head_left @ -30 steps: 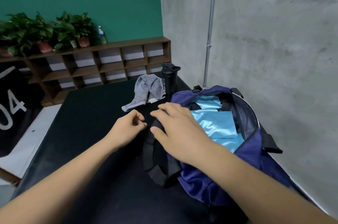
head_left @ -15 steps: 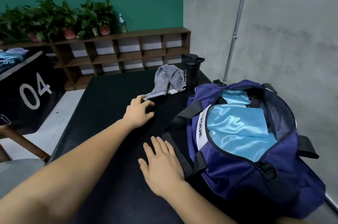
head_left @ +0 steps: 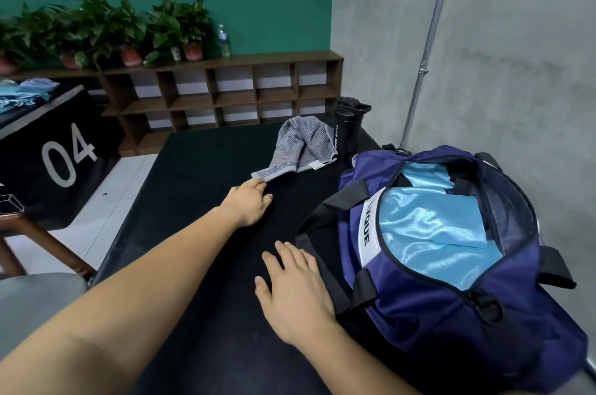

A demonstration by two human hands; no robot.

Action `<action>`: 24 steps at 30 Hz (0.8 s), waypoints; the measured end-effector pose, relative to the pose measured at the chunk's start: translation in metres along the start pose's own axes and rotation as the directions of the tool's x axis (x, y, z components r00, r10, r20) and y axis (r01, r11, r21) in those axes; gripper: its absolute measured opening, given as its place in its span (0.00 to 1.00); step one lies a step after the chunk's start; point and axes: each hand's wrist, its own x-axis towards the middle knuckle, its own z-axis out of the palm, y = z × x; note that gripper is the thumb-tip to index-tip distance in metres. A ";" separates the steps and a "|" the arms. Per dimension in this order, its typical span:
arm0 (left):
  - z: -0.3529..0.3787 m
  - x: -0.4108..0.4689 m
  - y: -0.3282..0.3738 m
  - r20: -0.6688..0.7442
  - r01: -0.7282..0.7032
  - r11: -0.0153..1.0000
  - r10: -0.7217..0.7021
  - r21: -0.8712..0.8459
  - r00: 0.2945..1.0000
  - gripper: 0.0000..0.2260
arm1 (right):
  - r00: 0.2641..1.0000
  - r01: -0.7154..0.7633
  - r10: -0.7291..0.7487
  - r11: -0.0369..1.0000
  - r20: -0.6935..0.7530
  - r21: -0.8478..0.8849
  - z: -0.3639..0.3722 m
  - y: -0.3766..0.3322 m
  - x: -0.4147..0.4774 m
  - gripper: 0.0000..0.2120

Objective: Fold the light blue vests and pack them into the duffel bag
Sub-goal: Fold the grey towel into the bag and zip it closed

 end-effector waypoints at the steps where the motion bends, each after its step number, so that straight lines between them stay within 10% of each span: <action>1: 0.000 -0.007 -0.002 -0.014 -0.014 1.000 0.015 0.016 1.000 0.28 | 1.000 -0.002 0.002 1.000 -0.006 0.000 0.000 0.000 0.000 0.29; 10: 0.006 -0.132 -0.025 -0.094 -0.133 0.971 0.154 0.200 0.984 0.41 | 1.000 -0.006 0.006 1.000 -0.023 -0.001 0.003 0.000 0.001 0.26; 24: -0.026 -0.281 -0.064 -0.107 -0.163 0.969 0.185 0.185 0.977 0.21 | 0.995 0.100 -0.101 0.993 -0.006 -0.067 -0.001 0.006 0.002 0.29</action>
